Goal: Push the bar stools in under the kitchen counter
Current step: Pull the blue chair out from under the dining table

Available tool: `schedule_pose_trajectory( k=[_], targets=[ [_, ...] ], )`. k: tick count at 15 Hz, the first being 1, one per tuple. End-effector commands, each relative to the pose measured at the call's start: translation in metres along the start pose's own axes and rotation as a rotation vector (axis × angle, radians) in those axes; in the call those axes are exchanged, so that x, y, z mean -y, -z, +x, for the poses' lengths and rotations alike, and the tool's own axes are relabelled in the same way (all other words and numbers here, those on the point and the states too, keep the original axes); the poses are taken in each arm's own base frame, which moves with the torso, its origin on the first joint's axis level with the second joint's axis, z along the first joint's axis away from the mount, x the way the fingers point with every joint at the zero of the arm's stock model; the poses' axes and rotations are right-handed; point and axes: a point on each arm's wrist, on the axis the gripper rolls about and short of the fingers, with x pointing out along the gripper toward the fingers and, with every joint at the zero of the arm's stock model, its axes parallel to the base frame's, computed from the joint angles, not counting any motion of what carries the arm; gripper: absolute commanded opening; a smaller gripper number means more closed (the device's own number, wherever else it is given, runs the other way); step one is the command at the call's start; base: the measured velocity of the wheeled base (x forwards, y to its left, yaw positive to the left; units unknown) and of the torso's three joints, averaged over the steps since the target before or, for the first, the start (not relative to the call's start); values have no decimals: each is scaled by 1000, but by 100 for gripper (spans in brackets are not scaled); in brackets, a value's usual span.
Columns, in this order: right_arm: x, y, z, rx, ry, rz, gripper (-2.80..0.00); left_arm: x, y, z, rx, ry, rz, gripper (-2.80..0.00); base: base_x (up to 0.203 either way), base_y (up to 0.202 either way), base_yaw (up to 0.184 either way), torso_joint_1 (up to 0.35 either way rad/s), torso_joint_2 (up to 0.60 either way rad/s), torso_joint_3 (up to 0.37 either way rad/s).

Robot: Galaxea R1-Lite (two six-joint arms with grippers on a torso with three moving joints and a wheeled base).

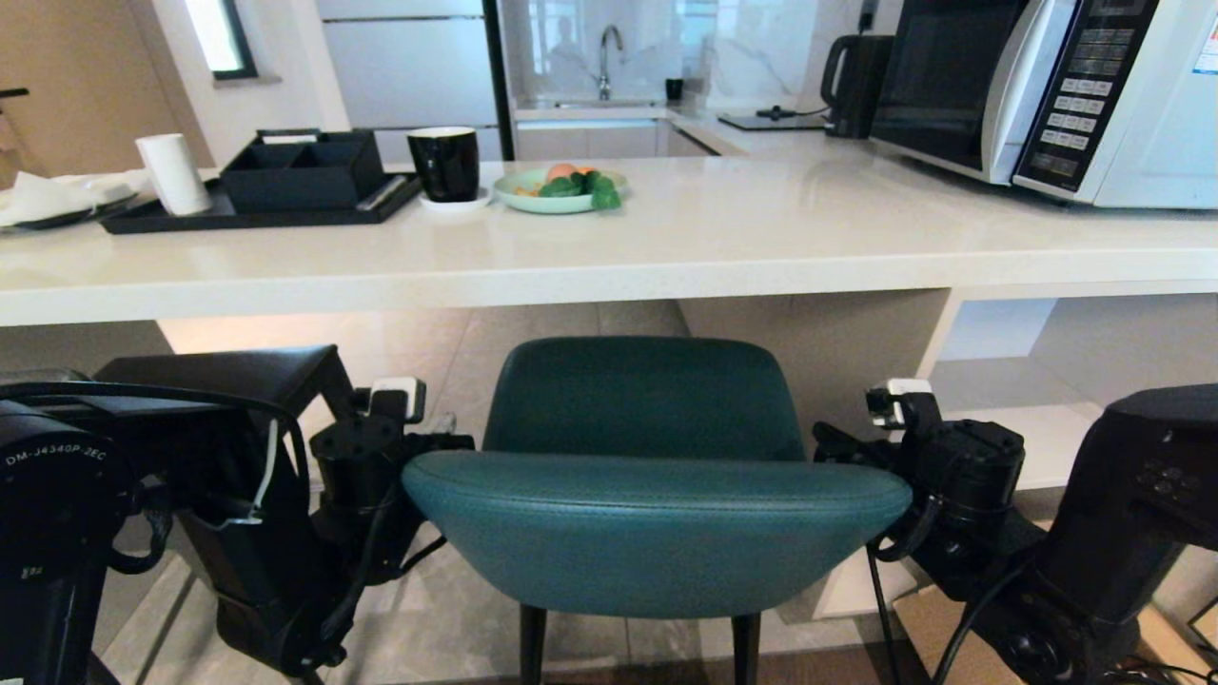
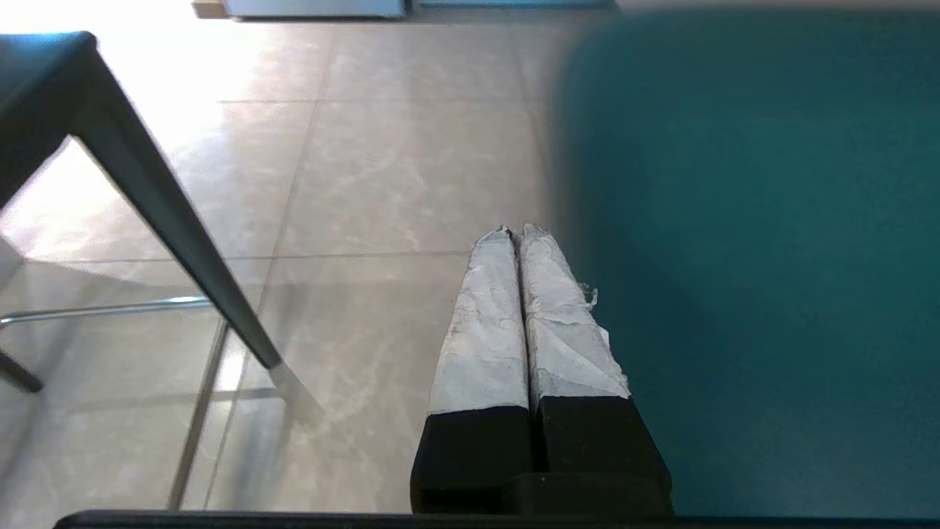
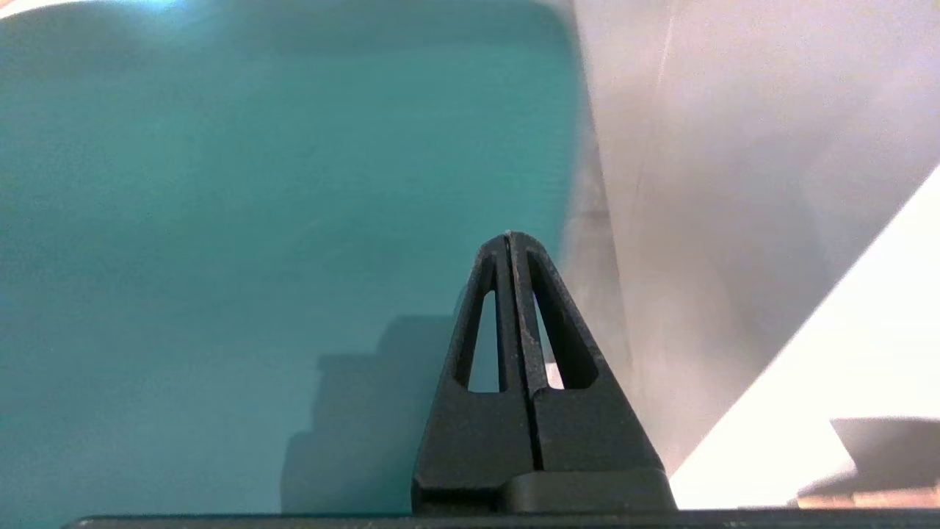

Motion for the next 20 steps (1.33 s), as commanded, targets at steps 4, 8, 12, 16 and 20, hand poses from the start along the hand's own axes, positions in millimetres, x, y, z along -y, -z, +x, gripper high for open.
schedule_pose_trajectory(
  k=[4, 8, 12, 16, 20],
  targets=[
    [-12, -12, -17, 36, -15, 7, -280, 2, -1, 7, 24, -3, -2, -280, 0, 0, 0, 0, 0, 0],
    [-12, -21, -24, 61, -21, 10, -280, 11, -12, 21, 86, 9, -20, -280, 0, 0, 0, 0, 0, 0],
    [-1, -15, -7, 55, 16, 12, -280, 34, -17, 11, 66, 74, 3, -280, 0, 0, 0, 0, 0, 0],
    [5, -2, 12, 39, 38, 13, -280, 42, -22, -16, 41, 118, 17, -280, 0, 0, 0, 0, 0, 0],
    [0, 2, 17, 33, 26, 11, -280, 32, -18, -37, -3, 115, 31, -280, 0, 0, 0, 0, 0, 0]
  ],
)
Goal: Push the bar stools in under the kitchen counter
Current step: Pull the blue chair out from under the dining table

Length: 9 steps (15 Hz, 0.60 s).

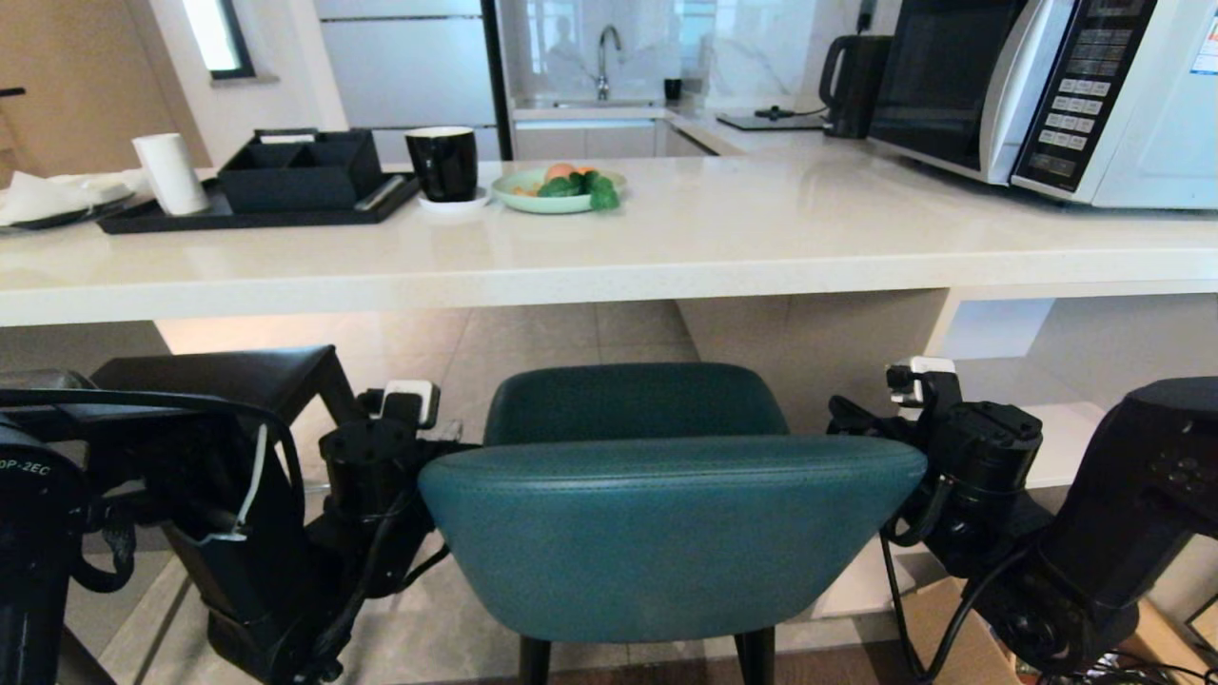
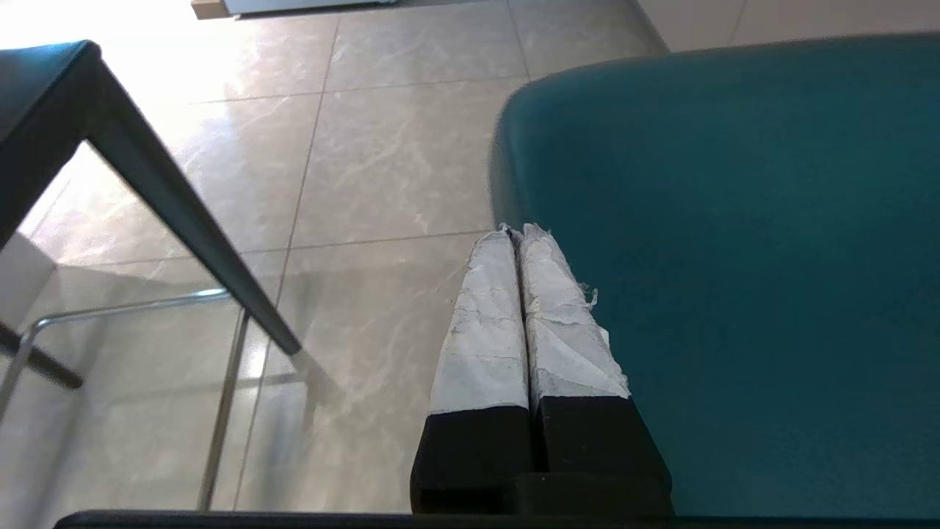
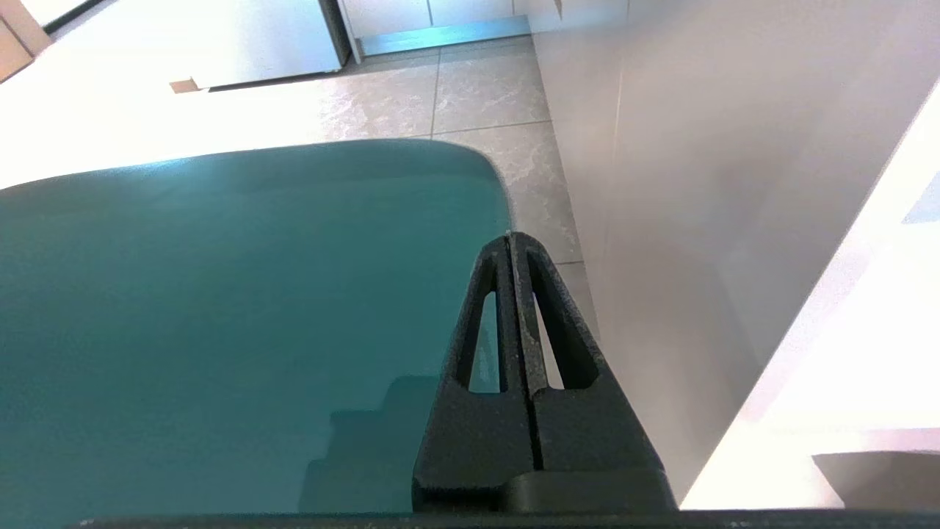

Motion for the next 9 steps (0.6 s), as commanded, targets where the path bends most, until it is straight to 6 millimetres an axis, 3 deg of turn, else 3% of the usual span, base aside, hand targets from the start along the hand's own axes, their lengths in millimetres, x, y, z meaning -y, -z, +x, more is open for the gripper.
schedule_pose_trajectory(
  k=[1, 5, 9],
  targets=[
    [-4, 10, 2, -29, -10, -8, -280, 2, -7, -13, 28, 11, -10, -280, 0, 0, 0, 0, 0, 0],
    [-15, 9, -5, -35, -37, -10, -280, -3, 5, -14, 1, -29, -2, -280, 0, 0, 0, 0, 0, 0],
    [-30, -1, -32, -38, -96, -12, -280, -9, 10, 1, 3, -58, -5, -280, 0, 0, 0, 0, 0, 0]
  ],
)
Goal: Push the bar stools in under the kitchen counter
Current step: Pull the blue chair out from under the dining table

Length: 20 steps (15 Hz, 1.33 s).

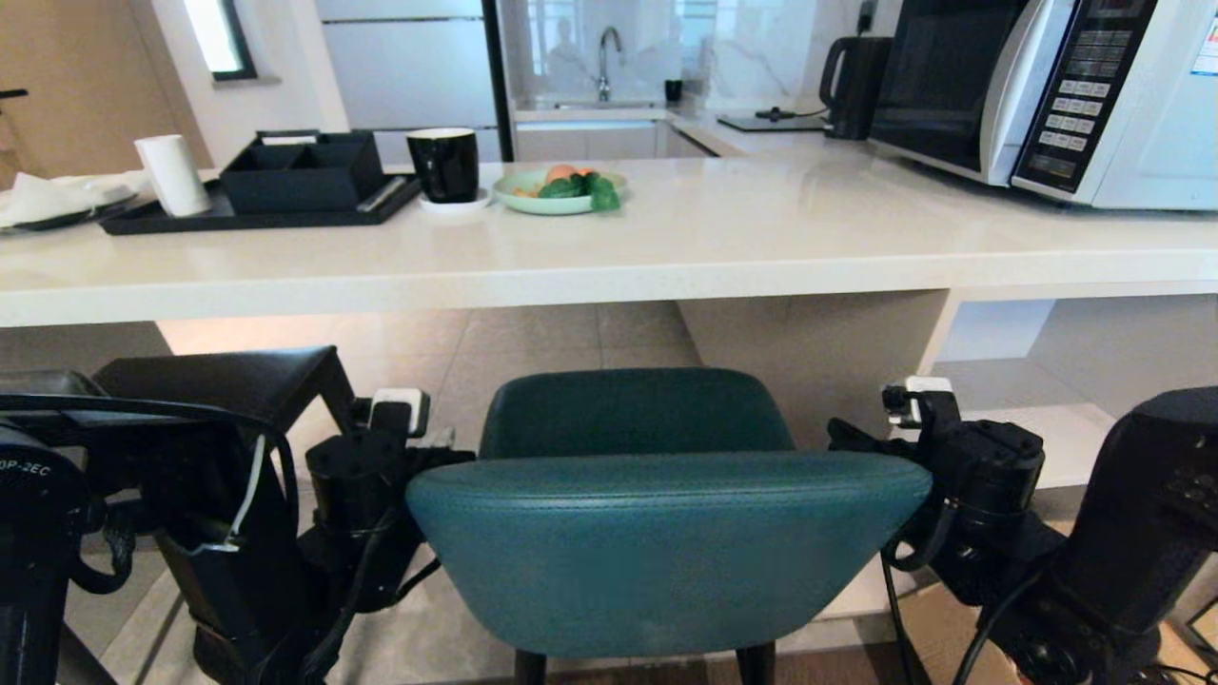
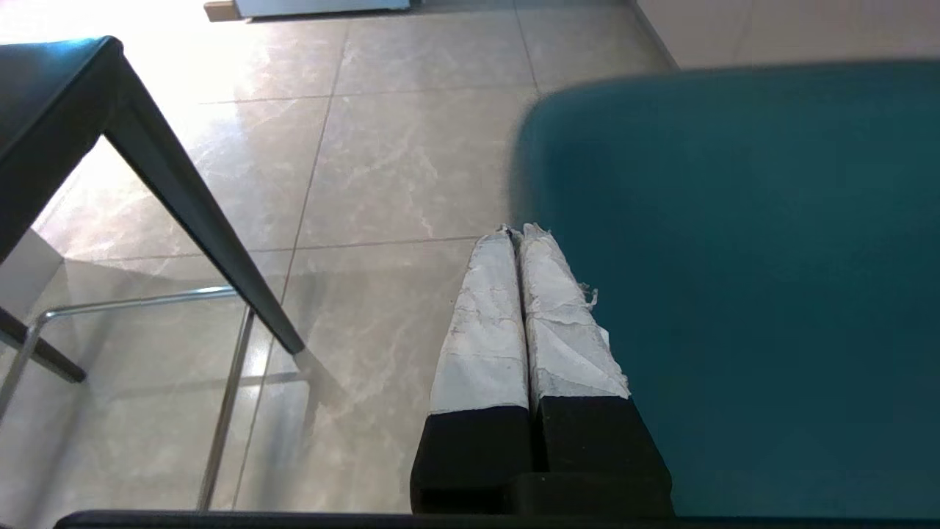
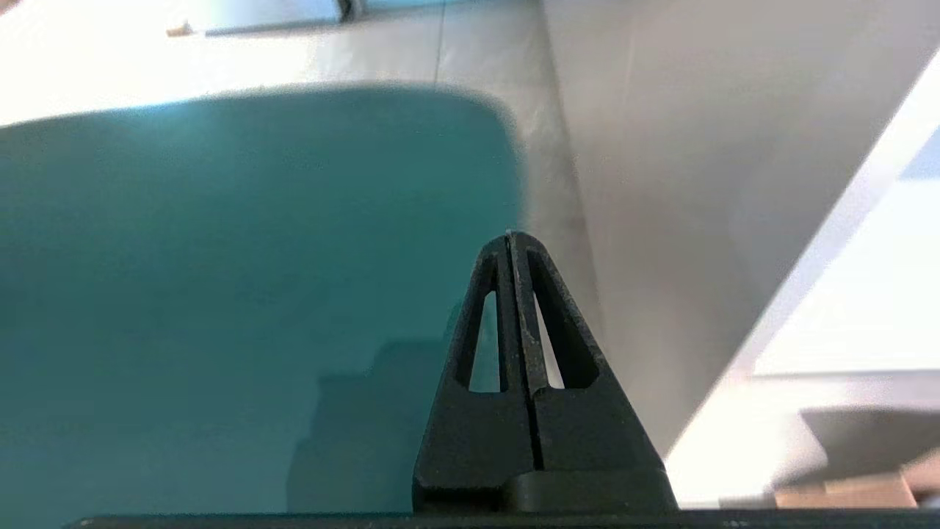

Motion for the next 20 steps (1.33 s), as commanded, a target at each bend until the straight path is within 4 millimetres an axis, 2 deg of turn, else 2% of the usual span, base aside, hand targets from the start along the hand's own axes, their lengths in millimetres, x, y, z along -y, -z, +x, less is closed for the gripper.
schedule_pose_trajectory(
  k=[1, 10, 20],
  targets=[
    [-25, -7, -15, 26, -90, -1, -280, -1, 7, 4, -19, -15, 7, -280, 0, 0, 0, 0, 0, 0],
    [-22, 3, -2, 8, -58, 8, -280, -4, 11, -2, -45, -18, 18, -280, 0, 0, 0, 0, 0, 0],
    [-22, 3, -1, 11, -55, 8, -280, -1, 11, 4, -32, -16, 17, -280, -185, 0, -1, 2, -1, 4]
  ],
)
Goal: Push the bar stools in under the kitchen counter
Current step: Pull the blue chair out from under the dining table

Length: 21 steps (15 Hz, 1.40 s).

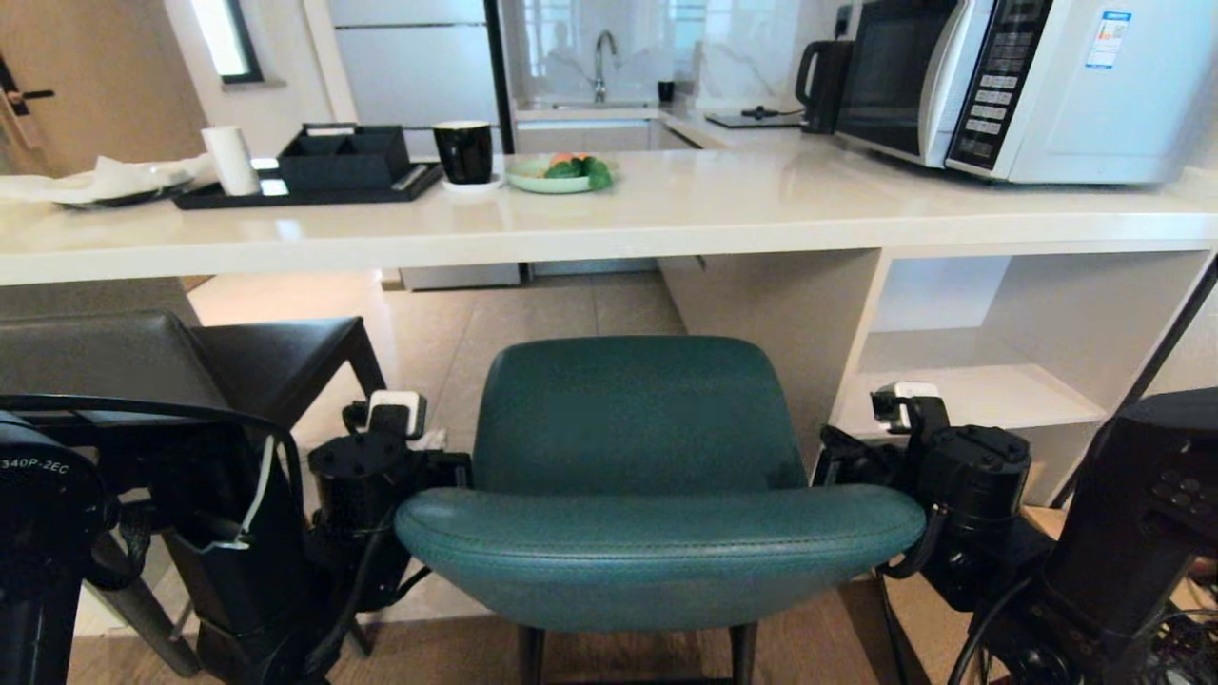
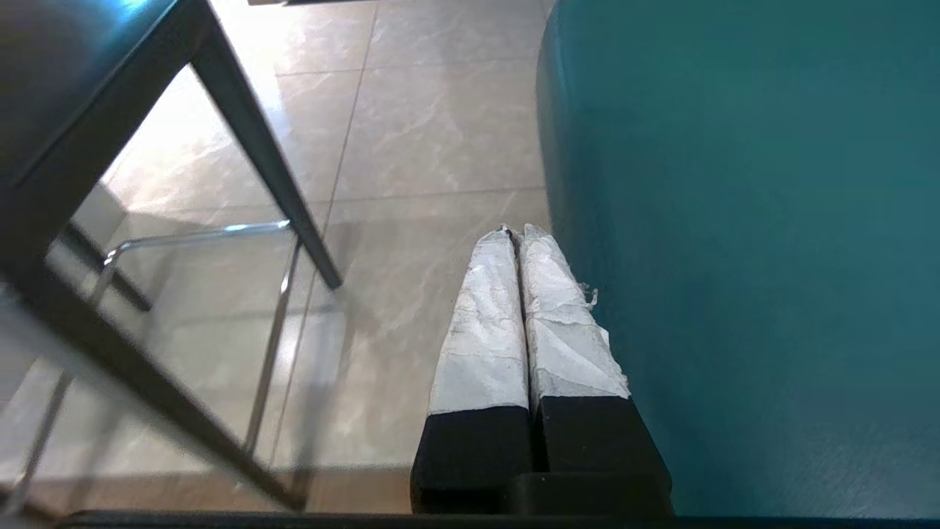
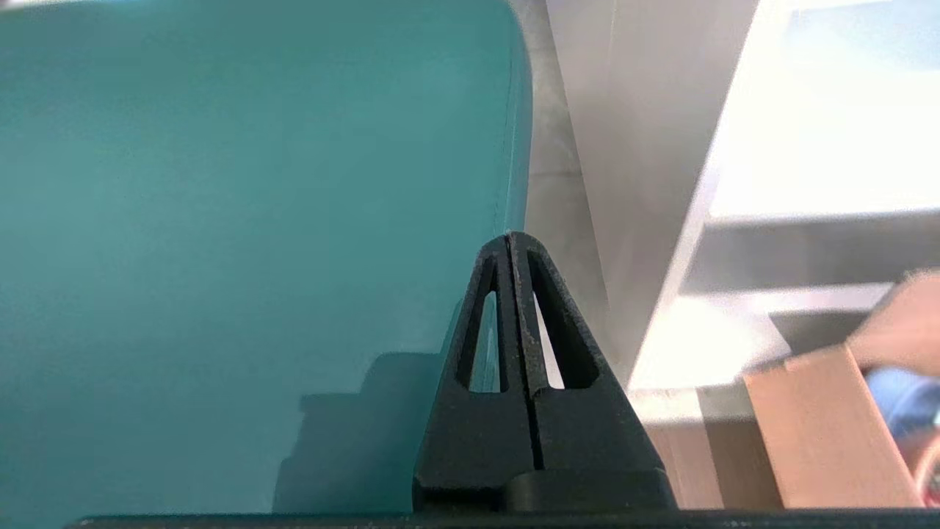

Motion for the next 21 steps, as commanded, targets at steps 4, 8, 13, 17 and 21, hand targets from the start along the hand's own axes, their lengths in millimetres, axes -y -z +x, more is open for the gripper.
schedule_pose_trajectory(
  k=[4, 8, 13, 17, 21],
  targets=[
    [-16, -2, -1, 23, -47, 2, -280, -1, 1, 16, 30, -22, -8, -280, -26, 0, -1, -2, 1, 2],
    [-16, -18, -11, 45, -52, 2, -280, -8, -10, 35, 95, -54, -11, -280, 0, 0, 0, 0, 0, 0],
    [-18, -35, -20, 51, -57, 3, -280, -8, -26, 38, 136, -50, -25, -280, 0, 0, 0, 0, 0, 0],
    [-21, -53, -32, 50, -71, 2, -280, -6, -31, 52, 121, -42, -20, -280, 0, 0, 0, 0, 0, 0],
    [-14, -45, -15, 20, -39, 8, -280, -1, -34, 34, 83, -12, -4, -280, 0, 0, 0, 0, 0, 0]
  ],
)
